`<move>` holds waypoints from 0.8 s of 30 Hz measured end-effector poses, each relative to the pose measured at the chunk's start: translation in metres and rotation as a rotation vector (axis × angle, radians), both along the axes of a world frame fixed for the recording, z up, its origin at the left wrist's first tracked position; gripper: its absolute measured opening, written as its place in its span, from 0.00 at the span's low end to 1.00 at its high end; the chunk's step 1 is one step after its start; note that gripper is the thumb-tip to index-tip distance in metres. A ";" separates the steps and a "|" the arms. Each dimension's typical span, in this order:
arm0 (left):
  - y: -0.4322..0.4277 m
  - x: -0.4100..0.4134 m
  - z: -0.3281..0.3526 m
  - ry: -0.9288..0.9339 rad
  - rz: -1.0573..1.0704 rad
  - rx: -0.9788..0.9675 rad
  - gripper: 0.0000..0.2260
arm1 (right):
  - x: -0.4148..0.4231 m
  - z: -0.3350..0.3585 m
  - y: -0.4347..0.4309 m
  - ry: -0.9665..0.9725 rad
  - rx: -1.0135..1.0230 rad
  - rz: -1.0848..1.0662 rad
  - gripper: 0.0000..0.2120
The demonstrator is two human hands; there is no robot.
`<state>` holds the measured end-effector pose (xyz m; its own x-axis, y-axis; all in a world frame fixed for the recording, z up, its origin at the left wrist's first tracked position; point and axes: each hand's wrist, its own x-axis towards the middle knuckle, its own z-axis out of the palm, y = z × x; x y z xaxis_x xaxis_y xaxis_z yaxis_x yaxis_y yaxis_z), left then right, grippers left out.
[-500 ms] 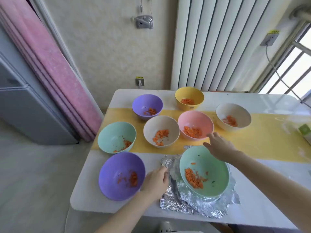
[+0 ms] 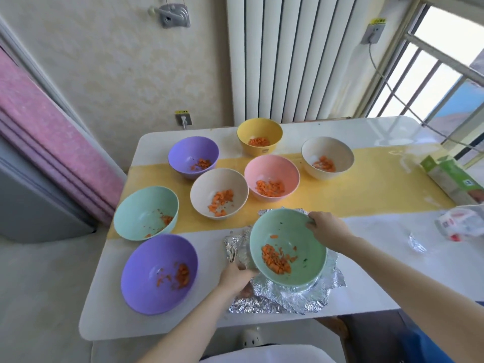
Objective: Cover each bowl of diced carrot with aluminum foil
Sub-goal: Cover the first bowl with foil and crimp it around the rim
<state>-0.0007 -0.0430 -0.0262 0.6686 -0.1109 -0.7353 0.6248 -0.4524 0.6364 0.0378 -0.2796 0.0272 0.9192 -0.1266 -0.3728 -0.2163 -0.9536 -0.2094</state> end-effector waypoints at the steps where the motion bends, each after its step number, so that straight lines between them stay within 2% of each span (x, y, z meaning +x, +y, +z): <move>1: -0.001 -0.001 -0.001 -0.046 0.009 0.029 0.12 | -0.001 0.001 0.000 -0.018 0.014 -0.002 0.06; 7: -0.004 -0.004 0.002 -0.215 0.118 0.035 0.13 | -0.007 0.004 -0.008 -0.085 0.119 -0.106 0.08; 10: -0.001 -0.006 0.007 -0.304 0.133 0.009 0.06 | -0.011 0.006 -0.015 -0.168 0.248 -0.202 0.12; 12: 0.002 -0.008 0.011 -0.364 0.147 -0.002 0.07 | -0.013 0.006 -0.020 -0.231 0.321 -0.264 0.13; 14: 0.000 -0.011 0.021 -0.394 0.187 -0.071 0.04 | -0.013 0.006 -0.025 -0.274 0.361 -0.311 0.15; 17: -0.002 -0.014 0.043 -0.445 0.246 -0.186 0.08 | -0.014 0.006 -0.029 -0.327 0.421 -0.387 0.18; 20: 0.008 -0.017 0.062 -0.500 0.298 -0.278 0.06 | -0.017 0.002 -0.030 -0.353 0.444 -0.405 0.17; 24: 0.035 -0.017 0.077 -0.615 0.410 -0.252 0.05 | -0.022 -0.009 -0.029 -0.305 0.417 -0.380 0.16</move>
